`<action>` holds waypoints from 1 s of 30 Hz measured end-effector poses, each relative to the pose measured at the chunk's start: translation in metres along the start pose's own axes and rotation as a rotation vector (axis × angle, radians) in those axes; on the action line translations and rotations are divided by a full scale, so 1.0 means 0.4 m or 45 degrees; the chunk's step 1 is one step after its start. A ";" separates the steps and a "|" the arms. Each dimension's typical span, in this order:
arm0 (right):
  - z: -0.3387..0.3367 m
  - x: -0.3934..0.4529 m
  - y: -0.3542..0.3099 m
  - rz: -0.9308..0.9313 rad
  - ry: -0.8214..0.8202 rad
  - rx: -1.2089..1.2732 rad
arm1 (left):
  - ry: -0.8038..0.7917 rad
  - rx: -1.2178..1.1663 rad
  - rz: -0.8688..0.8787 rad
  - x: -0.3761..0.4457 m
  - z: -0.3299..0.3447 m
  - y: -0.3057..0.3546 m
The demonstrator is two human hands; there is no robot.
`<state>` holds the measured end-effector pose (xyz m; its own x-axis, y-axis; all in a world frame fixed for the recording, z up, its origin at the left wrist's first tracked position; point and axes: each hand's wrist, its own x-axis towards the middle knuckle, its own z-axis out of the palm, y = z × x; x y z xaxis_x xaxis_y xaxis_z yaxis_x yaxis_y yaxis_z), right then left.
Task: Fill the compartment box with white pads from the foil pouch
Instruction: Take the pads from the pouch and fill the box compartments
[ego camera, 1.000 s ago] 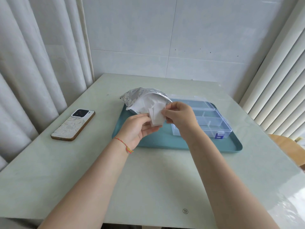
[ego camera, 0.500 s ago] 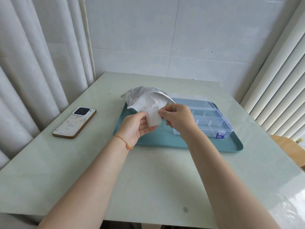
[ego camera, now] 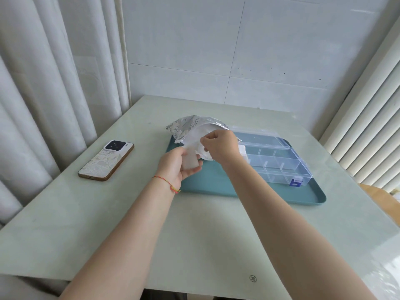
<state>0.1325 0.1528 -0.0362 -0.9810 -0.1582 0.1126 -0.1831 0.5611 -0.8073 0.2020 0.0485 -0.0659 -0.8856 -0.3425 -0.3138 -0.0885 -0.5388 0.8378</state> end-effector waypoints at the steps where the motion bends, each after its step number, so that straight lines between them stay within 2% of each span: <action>1: 0.014 0.010 -0.007 0.009 -0.022 -0.040 | 0.009 -0.009 -0.010 0.002 -0.003 0.001; 8: 0.052 0.040 -0.021 0.027 -0.046 -0.129 | -0.062 0.070 0.041 0.013 -0.001 -0.016; 14: -0.025 -0.004 -0.010 0.106 -0.049 0.342 | -0.105 0.073 0.051 -0.002 0.012 -0.019; 17: -0.075 -0.039 0.004 0.169 -0.125 0.564 | -0.148 -0.044 -0.029 -0.012 0.019 -0.013; 19: -0.097 -0.059 0.014 0.200 -0.236 0.605 | -0.218 -0.115 -0.065 -0.018 0.019 -0.007; 22: -0.113 -0.077 0.029 0.174 -0.427 0.429 | -0.312 -0.075 -0.081 -0.022 0.014 -0.002; 26: -0.142 -0.076 0.026 0.041 -0.476 0.154 | -0.381 0.008 -0.186 -0.023 0.008 0.000; 30: -0.144 -0.080 -0.002 -0.149 -0.544 -0.306 | -0.471 0.123 -0.243 -0.034 0.010 0.006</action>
<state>0.1603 0.2042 -0.0056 -0.8482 -0.5214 -0.0934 -0.3493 0.6831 -0.6414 0.2121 0.0548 -0.0576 -0.9514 0.0648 -0.3009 -0.2936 -0.4849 0.8238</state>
